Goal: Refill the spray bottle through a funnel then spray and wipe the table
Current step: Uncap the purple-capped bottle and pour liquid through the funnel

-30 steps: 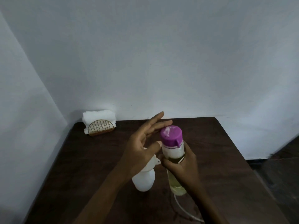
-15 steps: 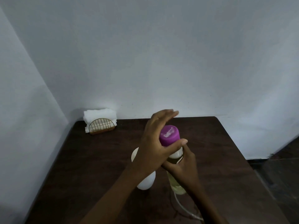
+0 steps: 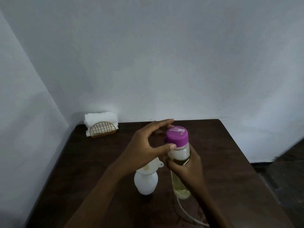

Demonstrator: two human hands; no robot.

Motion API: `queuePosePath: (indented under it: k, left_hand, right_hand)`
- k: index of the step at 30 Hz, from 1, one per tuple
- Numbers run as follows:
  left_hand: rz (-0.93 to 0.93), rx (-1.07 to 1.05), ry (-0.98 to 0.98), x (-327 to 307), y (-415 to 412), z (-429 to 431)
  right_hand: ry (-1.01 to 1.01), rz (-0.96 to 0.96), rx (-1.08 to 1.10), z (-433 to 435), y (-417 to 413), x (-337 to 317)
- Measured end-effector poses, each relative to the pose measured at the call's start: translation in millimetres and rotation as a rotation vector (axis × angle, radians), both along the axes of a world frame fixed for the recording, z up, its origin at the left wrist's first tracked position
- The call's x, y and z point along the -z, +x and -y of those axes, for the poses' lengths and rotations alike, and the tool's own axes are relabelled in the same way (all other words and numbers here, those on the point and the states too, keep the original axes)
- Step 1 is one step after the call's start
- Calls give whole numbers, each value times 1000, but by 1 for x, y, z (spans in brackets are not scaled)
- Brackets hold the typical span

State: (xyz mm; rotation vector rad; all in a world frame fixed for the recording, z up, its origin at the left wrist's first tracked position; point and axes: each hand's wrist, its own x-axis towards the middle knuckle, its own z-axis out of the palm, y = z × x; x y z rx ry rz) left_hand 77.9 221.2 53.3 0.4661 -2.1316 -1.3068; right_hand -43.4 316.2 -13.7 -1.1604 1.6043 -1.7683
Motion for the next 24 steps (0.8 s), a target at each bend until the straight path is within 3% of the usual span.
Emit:
queuePosePath:
  k: [11,19,24]
  left_hand:
    - [-60,22,38,7,-20,-16]
    - [95,56,-76,3,-8,-4]
    - [96,8,-82,-1,-7,2]
  right_hand:
    - [-50,3,-12,2,3,-7]
    - [-30,15,11,-1,1,-8]
    - [6,22,24,0,1,-4]
